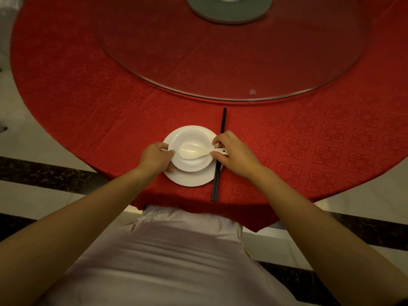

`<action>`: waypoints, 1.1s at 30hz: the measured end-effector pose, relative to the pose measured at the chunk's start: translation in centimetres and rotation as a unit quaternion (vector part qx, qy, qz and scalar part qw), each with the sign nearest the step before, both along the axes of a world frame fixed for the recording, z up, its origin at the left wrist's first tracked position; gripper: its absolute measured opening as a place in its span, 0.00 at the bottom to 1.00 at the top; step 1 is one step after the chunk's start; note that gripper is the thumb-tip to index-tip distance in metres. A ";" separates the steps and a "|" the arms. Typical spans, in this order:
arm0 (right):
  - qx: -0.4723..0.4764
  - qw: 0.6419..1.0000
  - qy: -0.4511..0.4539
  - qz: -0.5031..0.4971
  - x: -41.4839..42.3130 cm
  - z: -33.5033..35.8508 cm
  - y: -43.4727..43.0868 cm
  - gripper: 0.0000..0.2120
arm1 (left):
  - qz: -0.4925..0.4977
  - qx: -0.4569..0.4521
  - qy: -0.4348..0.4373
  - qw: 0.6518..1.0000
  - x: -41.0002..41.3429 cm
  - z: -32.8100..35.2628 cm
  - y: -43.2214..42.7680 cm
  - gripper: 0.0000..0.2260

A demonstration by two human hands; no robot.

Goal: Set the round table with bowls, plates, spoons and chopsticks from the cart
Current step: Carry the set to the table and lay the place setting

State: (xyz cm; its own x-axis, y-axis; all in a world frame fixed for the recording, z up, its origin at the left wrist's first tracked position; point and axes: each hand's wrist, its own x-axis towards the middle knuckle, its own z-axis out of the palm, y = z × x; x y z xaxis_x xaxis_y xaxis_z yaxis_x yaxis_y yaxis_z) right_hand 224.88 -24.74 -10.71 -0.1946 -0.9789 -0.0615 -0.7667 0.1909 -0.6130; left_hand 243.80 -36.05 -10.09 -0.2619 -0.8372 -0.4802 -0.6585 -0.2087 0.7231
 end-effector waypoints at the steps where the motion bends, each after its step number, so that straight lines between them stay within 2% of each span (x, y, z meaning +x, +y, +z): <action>1: -0.006 1.000 0.007 -0.008 -0.1 0.1 0.1 0.15 | 0.005 -0.002 -0.001 1.000 0.2 0.0 0.0 0.11; 4: -0.041 0.997 0.004 -0.058 -0.6 0.4 0.9 0.17 | -0.018 -0.038 -0.040 0.998 1.1 0.5 -0.1 0.12; 6: -0.046 0.994 0.008 -0.098 -1.1 0.5 1.6 0.17 | -0.069 -0.117 -0.091 0.986 1.7 1.3 -0.3 0.13; 10: -0.008 0.989 0.025 -0.148 -2.6 0.9 3.4 0.20 | -0.202 -0.343 -0.137 0.907 1.0 3.8 0.4 0.13; 13: 0.031 0.984 0.049 -0.168 -3.9 1.6 5.0 0.22 | -0.282 -0.409 -0.124 0.859 -2.0 5.5 1.7 0.14; 15: 0.054 0.980 0.067 -0.181 -5.0 2.1 6.2 0.22 | -0.313 -0.421 -0.105 0.845 -4.9 6.3 2.8 0.14; 19: 0.088 0.969 0.083 -0.216 -7.6 2.9 8.9 0.22 | -0.347 -0.408 -0.070 0.842 -11.1 7.0 5.3 0.15; 26: 0.104 0.958 0.055 -0.261 -15.1 3.5 15.4 0.22 | -0.448 -0.330 -0.118 0.823 -21.9 5.9 10.3 0.19; 33: 0.125 0.956 0.023 -0.263 -26.9 3.7 23.5 0.25 | -0.455 -0.263 -0.134 0.840 -33.6 5.0 17.2 0.21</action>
